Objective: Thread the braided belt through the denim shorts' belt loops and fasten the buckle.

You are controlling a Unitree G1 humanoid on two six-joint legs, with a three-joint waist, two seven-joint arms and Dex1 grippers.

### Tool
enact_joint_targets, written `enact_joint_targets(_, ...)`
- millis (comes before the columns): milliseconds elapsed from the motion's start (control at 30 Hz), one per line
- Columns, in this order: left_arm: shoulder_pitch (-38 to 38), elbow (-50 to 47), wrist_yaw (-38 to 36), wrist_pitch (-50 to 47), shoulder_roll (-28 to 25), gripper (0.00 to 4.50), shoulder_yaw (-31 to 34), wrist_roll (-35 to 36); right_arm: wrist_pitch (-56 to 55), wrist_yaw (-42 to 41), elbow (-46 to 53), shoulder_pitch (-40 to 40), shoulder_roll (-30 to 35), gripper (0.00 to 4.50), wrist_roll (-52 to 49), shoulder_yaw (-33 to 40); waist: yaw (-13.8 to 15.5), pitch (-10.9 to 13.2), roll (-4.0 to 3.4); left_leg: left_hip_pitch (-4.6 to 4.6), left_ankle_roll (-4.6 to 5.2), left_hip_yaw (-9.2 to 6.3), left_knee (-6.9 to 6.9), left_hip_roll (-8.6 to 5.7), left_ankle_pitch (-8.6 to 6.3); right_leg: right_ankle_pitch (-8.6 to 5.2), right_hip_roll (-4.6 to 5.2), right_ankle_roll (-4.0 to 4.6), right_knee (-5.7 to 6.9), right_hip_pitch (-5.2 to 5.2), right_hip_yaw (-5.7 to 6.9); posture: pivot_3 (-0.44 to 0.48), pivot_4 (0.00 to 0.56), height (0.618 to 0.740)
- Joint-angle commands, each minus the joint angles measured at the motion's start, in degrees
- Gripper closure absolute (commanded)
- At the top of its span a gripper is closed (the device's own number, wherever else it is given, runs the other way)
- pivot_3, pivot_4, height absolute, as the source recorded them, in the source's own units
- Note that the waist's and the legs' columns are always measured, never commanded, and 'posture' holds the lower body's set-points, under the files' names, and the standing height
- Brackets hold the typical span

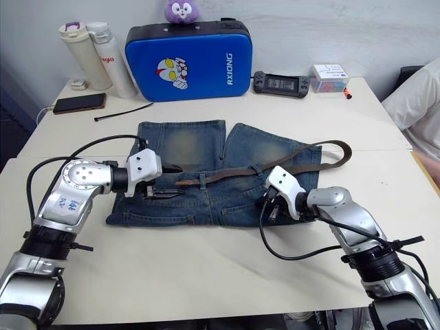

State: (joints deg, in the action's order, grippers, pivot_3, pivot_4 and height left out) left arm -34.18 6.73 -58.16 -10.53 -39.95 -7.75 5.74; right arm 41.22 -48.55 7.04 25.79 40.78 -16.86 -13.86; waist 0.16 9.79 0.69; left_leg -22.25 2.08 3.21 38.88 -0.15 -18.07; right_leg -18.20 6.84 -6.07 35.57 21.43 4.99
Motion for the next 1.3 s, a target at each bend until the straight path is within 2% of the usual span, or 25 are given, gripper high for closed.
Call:
enact_joint_targets(33, -1.19, 1.16, -0.16, 3.11, -0.53, 2.56, -0.06, -1.53, 3.56, 3.45, -2.70, -2.93, 1.01, 4.50, 3.62, -0.32, 0.00, 0.00, -0.01, 0.00, 0.01, 0.00, 0.00, 0.00, 0.00, 0.00, 0.00, 0.00, 0.00, 0.00, 0.00, 0.000, 0.150, 0.725)
enact_joint_targets(167, -1.13, 1.37, -0.75, 3.72, -0.27, 4.26, 0.22, -1.56, 3.81, 3.77, -2.10, -3.25, 1.12, 4.50, 3.49, 0.02, 0.10, 0.01, -0.01, -0.02, 0.04, -0.02, -0.02, -0.05, -0.02, 0.00, 0.07, 0.00, -0.02, 0.00, 0.02, 0.000, 0.150, 0.725)
enact_joint_targets(200, -1.16, 1.25, -1.04, 3.72, -0.28, 4.48, 0.38, -1.30, 3.88, 3.84, -2.00, -3.27, 1.15, 4.50, 3.47, 0.07, 0.12, 0.01, -0.01, -0.02, 0.04, -0.02, -0.01, -0.06, -0.03, 0.00, 0.09, 0.00, -0.03, 0.00, 0.03, 0.000, 0.150, 0.725)
enact_joint_targets(400, 0.31, -0.36, -2.65, 3.30, -3.04, 4.48, 2.70, -0.03, 4.08, 3.95, -2.36, -2.73, 1.14, 4.50, 3.58, -0.13, -0.01, 0.02, -0.03, -0.02, 0.06, -0.03, -0.02, -0.09, -0.06, 0.00, 0.16, 0.00, -0.07, 0.02, 0.05, 0.000, 0.150, 0.725)
enact_joint_targets(767, 9.52, -3.57, -1.26, 3.28, -11.57, 4.48, 9.71, 0.30, 3.38, 2.51, -4.25, -0.86, 1.31, 4.50, 3.86, -1.53, -0.31, 0.09, -0.15, 0.01, 0.04, 0.00, -0.29, -0.13, -0.08, 0.00, 0.26, 0.00, -0.26, 0.06, 0.05, 0.000, 0.150, 0.725)
enact_joint_targets(1067, 10.93, -1.52, 3.78, 3.67, -11.98, 4.48, 10.59, -2.10, 3.46, 1.67, -4.40, 0.70, 1.24, 4.50, 3.68, -2.61, -0.41, 0.09, -0.15, 0.07, -0.02, 0.10, -0.70, -0.15, -0.01, 0.00, 0.28, 0.00, -0.49, 0.10, 0.13, 0.000, 0.150, 0.725)
enact_joint_targets(1300, 13.55, -2.12, 2.44, 0.64, -13.42, 1.87, 13.83, 1.73, 3.95, 0.62, -3.35, 0.81, 2.98, 4.50, 3.19, -1.79, -0.22, 0.10, -0.17, 0.07, -0.02, 0.12, -0.75, -0.15, -0.01, 0.00, 0.29, 0.00, -0.49, 0.12, 0.21, 0.000, 0.150, 0.725)
